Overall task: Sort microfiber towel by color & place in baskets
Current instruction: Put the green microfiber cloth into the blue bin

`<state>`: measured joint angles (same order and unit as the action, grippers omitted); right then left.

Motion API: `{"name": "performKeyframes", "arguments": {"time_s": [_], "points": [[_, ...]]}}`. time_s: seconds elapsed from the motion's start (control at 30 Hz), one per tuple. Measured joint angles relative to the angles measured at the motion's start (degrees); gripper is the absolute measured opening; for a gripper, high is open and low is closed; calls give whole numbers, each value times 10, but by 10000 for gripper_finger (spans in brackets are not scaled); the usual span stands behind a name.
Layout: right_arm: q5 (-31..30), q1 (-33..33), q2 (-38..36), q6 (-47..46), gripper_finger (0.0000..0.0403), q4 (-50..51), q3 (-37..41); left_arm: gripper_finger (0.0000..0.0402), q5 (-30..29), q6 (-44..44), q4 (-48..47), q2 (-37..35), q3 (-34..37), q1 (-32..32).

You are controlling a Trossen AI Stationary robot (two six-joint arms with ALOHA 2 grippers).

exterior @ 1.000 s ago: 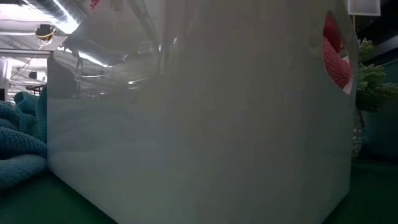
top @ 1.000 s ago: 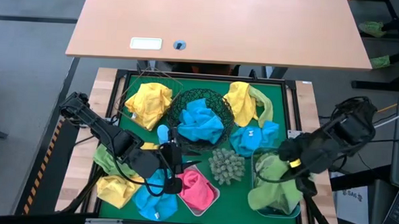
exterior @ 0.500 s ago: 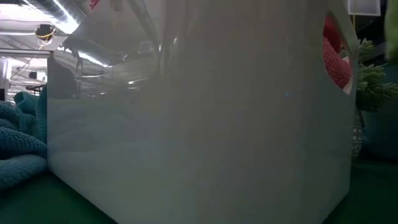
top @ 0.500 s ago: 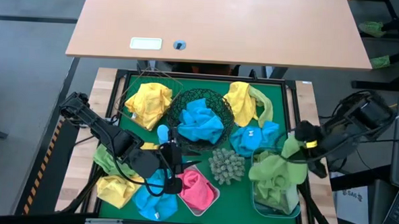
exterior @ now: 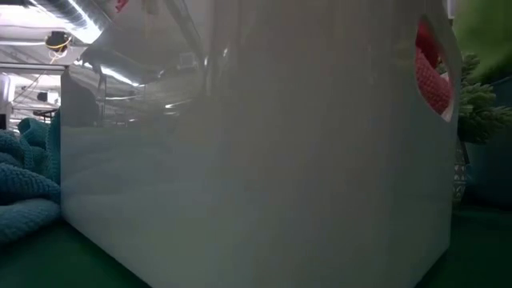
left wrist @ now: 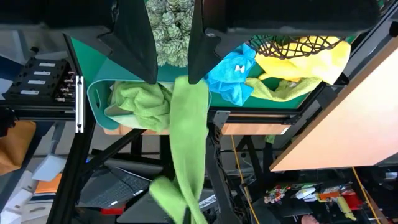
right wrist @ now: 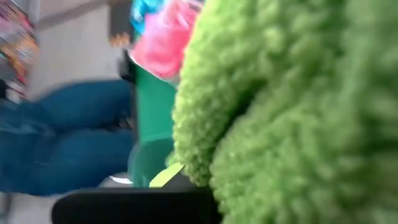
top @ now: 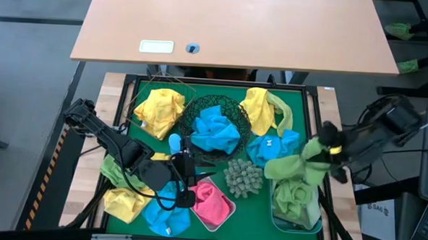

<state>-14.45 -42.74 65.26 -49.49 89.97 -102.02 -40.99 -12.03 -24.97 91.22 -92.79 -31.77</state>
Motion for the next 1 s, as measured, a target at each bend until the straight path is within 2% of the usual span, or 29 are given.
{"name": "performKeyframes", "arguments": {"time_s": [0.1,0.4,0.8,1.0], "points": [[24,0,-5,2,5,1,58,85,0,0,0,0,0,0],[42,0,-9,-56,9,-10,214,85,0,0,0,0,0,0],[23,0,13,-57,12,-331,479,85,0,0,0,0,0,0],[25,0,30,-84,9,-434,584,85,0,0,0,0,0,0]]}}
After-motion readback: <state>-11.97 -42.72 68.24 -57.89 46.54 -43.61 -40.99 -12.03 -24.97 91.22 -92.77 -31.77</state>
